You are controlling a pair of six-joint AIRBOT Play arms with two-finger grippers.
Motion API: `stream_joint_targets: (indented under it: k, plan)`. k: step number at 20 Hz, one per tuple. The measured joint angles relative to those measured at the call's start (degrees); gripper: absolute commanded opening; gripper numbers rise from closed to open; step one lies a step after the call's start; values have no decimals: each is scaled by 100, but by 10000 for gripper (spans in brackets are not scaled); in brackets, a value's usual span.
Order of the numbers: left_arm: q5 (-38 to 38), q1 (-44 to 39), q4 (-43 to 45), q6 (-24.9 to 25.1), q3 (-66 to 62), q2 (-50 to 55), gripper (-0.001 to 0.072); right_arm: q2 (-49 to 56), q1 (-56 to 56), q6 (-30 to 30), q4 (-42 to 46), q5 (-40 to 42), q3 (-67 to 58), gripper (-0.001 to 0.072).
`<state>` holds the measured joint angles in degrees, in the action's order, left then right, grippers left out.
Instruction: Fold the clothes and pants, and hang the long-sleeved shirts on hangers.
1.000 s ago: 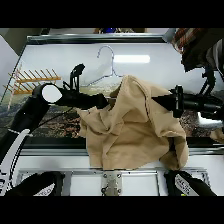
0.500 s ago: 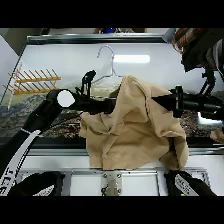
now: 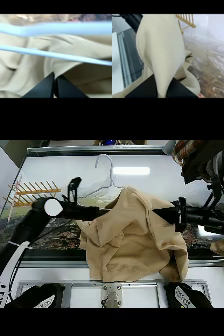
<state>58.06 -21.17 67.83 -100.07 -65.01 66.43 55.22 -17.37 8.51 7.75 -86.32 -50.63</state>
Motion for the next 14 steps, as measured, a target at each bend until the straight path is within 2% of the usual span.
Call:
stream_joint_targets:
  k: [6, 10, 14]
  plan:
    - [380, 658, 328, -24, 2, -214, 16, -503, 2, 337, 2, 55, 0, 17]
    - [409, 732, 389, -24, 2, -240, 16, -822, 2, 623, -44, 138, 0, 17]
    - [323, 562, 417, -26, 2, -243, 17, -1012, 4, 758, -551, 369, 0, 17]
